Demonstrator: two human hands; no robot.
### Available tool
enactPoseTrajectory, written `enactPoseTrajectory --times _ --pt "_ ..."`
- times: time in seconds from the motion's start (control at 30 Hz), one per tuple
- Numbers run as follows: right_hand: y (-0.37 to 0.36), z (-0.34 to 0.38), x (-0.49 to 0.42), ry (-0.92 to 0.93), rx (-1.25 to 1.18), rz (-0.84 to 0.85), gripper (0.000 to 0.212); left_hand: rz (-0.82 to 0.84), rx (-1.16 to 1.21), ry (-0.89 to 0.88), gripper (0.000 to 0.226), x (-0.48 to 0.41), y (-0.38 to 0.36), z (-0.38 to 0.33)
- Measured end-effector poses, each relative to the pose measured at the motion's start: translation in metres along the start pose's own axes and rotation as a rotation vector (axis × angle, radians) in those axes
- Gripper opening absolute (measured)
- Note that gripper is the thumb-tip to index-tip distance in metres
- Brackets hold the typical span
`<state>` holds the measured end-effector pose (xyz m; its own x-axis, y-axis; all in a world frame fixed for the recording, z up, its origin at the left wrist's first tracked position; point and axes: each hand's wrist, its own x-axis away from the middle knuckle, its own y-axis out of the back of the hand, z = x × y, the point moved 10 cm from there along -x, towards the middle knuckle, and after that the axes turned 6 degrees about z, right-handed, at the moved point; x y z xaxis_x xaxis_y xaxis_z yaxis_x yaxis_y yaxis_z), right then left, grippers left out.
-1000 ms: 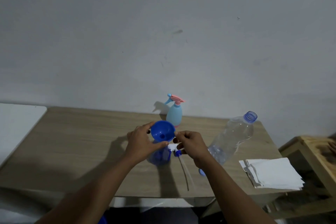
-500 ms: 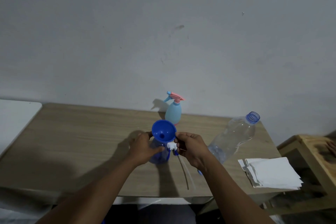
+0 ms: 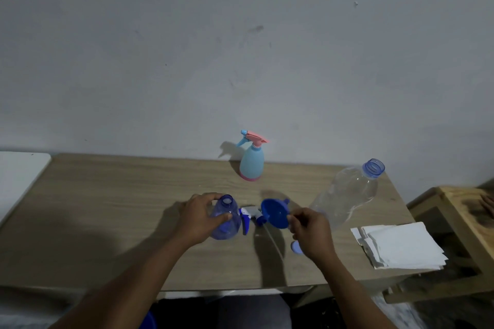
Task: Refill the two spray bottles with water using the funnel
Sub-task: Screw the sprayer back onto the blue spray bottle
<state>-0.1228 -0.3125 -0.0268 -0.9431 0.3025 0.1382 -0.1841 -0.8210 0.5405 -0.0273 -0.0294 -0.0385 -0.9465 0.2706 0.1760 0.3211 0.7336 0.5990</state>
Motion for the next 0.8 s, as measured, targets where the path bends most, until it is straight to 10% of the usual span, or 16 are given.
enactPoseTrajectory --times 0.23,0.53,0.8 --pt "-0.045 -0.043 -0.004 0.077 0.776 0.222 0.019 0.029 -0.001 -0.006 0.048 -0.003 -0.003 0.003" --pt "-0.038 -0.016 -0.01 0.073 0.608 0.091 0.019 0.0 0.135 -0.085 0.053 -0.007 -0.008 0.011" --pt "-0.111 0.008 -0.059 -0.038 0.654 0.385 0.017 0.003 0.134 -0.15 0.052 -0.013 -0.014 0.018"
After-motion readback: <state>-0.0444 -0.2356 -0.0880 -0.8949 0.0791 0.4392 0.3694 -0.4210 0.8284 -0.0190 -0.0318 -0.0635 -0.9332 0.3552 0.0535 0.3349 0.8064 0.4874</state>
